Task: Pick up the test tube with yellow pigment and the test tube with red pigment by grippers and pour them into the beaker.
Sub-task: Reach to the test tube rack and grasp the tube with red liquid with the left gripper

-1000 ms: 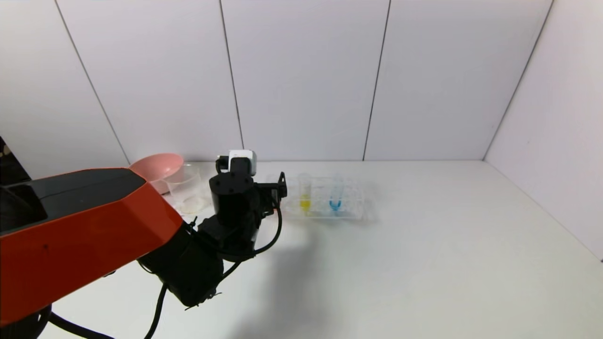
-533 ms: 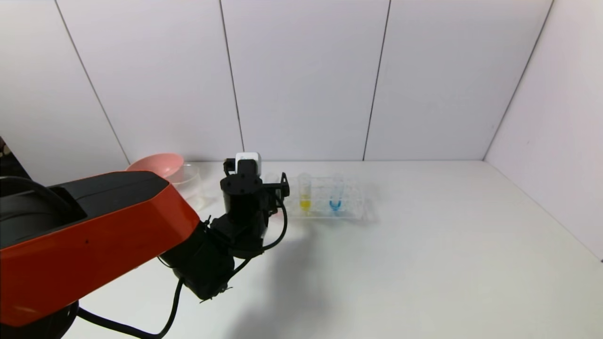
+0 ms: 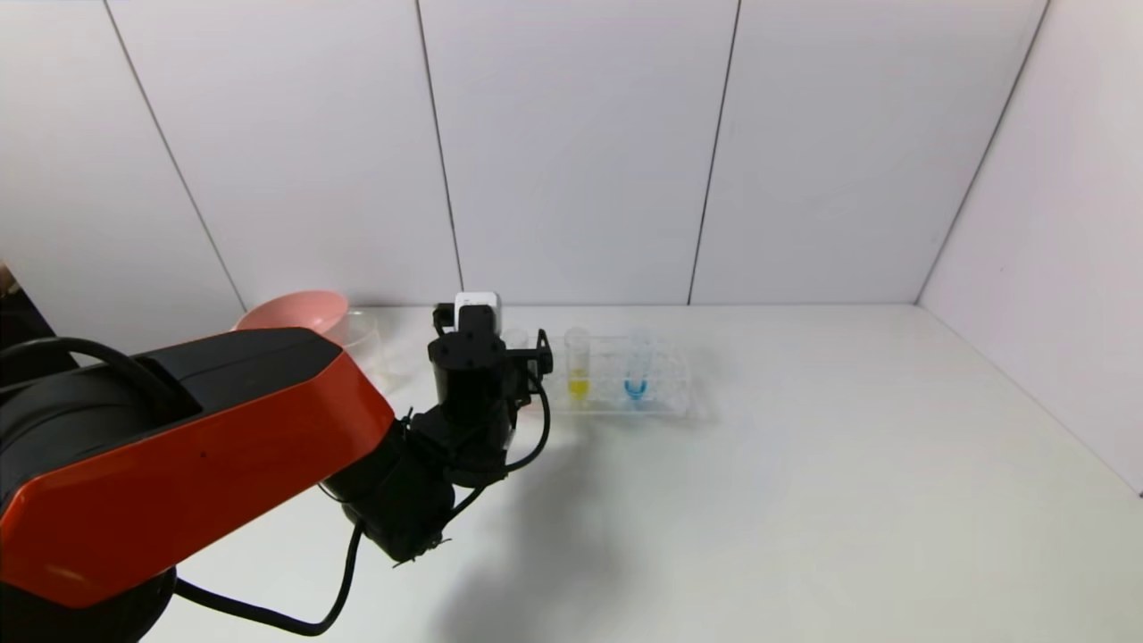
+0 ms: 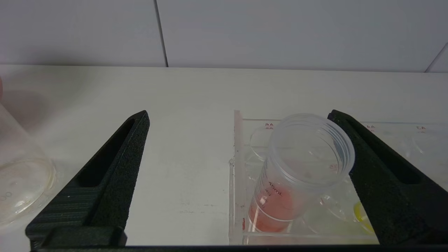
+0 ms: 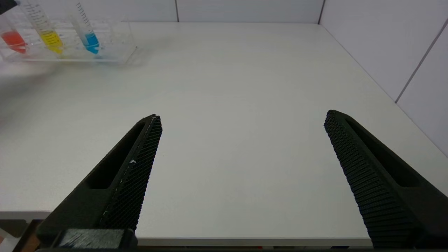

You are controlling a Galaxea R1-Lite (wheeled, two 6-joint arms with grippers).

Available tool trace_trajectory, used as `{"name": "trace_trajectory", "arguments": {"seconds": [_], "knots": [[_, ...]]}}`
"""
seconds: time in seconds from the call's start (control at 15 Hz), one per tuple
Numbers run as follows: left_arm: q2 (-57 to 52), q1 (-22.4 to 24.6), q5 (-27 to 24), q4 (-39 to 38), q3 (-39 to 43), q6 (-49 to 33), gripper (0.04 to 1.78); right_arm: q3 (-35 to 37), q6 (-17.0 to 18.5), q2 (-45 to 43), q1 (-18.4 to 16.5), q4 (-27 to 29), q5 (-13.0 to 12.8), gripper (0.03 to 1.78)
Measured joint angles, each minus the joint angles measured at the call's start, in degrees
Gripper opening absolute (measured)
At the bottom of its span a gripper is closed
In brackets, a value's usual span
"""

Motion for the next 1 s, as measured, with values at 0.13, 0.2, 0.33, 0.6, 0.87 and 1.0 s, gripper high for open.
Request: {"name": "trace_trajectory", "arguments": {"seconds": [0.13,0.2,0.33,0.6,0.87,1.0], "knots": [[0.5,0.0,0.0,0.0,-0.4,0.0,1.77,0.0,0.0,0.0,0.0,0.0,0.0,1.7],[0.8,0.0,0.0,0.0,-0.4,0.0,1.78,0.0,0.0,0.0,0.0,0.0,0.0,1.7],[1.2,0.0,0.0,0.0,-0.7,0.0,1.77,0.0,0.0,0.0,0.0,0.0,0.0,1.7],[1.6,0.0,0.0,-0.1,-1.1,0.0,1.77,0.0,0.0,0.0,0.0,0.0,0.0,1.7],[1.6,0.0,0.1,-0.4,-1.2,0.0,1.77,0.0,0.0,0.0,0.0,0.0,0.0,1.7],[1.4,0.0,0.2,-0.4,-1.0,0.1,1.77,0.0,0.0,0.0,0.0,0.0,0.0,1.7]]}}
